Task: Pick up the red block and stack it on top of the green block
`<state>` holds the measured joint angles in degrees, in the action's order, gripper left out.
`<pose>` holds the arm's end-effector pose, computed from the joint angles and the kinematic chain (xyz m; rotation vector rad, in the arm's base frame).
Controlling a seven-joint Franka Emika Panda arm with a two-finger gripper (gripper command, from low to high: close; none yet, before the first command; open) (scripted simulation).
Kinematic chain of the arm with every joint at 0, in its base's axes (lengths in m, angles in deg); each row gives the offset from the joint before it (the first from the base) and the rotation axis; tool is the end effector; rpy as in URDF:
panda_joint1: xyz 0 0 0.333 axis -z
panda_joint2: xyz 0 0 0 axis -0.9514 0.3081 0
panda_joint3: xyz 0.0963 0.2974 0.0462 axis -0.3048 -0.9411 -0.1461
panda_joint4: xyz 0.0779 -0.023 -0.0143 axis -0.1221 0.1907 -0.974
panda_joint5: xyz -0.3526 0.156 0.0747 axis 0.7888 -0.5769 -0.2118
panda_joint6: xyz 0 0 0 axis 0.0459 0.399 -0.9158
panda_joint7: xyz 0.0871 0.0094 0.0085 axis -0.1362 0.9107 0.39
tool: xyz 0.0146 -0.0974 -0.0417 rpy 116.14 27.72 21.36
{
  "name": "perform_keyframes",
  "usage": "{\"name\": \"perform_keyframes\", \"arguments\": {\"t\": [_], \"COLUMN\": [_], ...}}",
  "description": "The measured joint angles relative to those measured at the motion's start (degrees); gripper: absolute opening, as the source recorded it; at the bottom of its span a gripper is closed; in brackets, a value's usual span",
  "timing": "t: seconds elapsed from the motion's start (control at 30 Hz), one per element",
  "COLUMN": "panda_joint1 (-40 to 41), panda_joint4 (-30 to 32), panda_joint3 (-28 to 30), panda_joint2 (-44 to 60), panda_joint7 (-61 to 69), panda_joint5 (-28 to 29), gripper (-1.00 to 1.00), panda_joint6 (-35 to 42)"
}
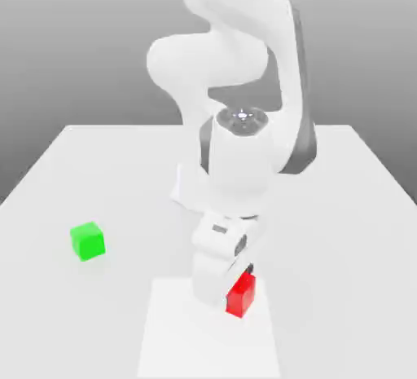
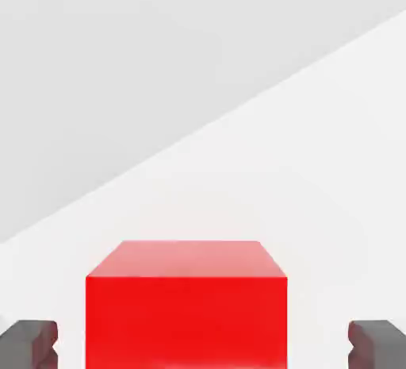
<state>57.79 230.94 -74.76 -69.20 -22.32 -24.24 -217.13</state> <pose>0.3632 0.0443 0.1468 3.1147 0.4046 0.0032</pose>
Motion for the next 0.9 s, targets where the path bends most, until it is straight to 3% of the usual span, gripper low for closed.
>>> {"name": "perform_keyframes", "arguments": {"t": [0.2,0.57,0.9], "panda_joint1": [0.3,-0.9,17.0], "panda_joint4": [0.0,2.0,5.4], "panda_joint3": [-0.4,3.4,13.9], "panda_joint2": [0.3,-13.6,-24.3], "panda_joint7": [0.0,-6.5,-10.8], "panda_joint5": [0.0,9.0,16.5], "gripper": [-1.0,-1.0,-1.0], "panda_joint6": [-0.2,11.5,18.8]}}
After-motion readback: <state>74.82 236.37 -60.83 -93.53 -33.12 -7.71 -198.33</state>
